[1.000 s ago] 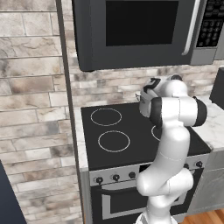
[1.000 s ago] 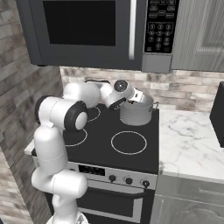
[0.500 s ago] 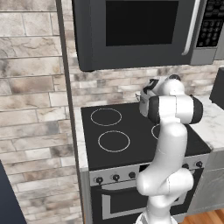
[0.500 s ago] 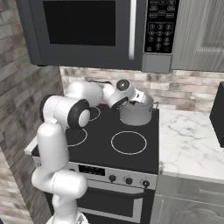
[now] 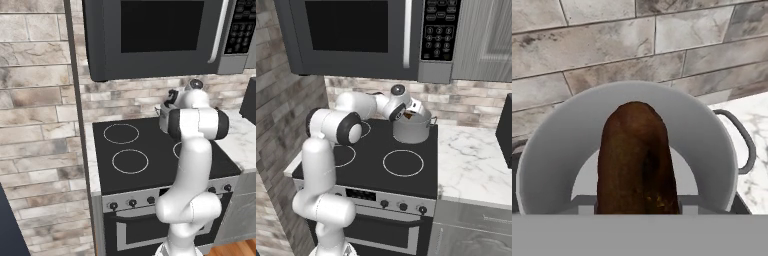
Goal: Turn on the burner for the pot on the stove. Wait thirty seconds for the pot to heat up. Then add the sweet potato to the pot.
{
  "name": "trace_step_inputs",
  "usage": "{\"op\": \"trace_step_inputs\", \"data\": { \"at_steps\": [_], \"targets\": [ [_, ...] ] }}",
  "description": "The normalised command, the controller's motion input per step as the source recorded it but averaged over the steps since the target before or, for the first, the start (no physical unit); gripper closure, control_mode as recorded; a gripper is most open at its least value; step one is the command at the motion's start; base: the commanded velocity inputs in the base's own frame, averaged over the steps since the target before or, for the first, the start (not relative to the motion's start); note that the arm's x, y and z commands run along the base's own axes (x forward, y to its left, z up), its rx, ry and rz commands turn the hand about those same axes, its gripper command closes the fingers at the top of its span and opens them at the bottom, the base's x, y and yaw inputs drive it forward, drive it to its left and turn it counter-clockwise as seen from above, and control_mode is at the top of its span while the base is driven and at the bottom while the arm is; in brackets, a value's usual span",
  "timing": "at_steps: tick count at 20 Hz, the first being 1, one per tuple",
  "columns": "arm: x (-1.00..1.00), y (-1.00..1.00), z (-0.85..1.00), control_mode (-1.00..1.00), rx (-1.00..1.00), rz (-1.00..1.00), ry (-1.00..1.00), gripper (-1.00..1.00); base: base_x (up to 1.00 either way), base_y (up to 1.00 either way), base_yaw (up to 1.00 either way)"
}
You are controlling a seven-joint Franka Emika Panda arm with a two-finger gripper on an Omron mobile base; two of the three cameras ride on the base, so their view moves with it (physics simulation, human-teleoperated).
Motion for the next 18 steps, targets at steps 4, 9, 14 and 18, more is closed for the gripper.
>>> {"op": "trace_step_inputs", "data": {
  "at_steps": [4,9,14,18],
  "targets": [
    [0.11,0.0,0.0,-1.0,0.0,0.0,0.0,1.0,0.0,0.0,0.0],
    [0.07,0.0,0.0,-1.0,0.0,0.0,0.0,1.0,0.0,0.0,0.0],
    [0.1,0.0,0.0,-1.0,0.0,0.0,0.01,1.0,0.0,0.0,0.0],
    [0.09,0.0,-0.02,-1.0,0.0,0.0,0.0,1.0,0.0,0.0,0.0]
  ]
}}
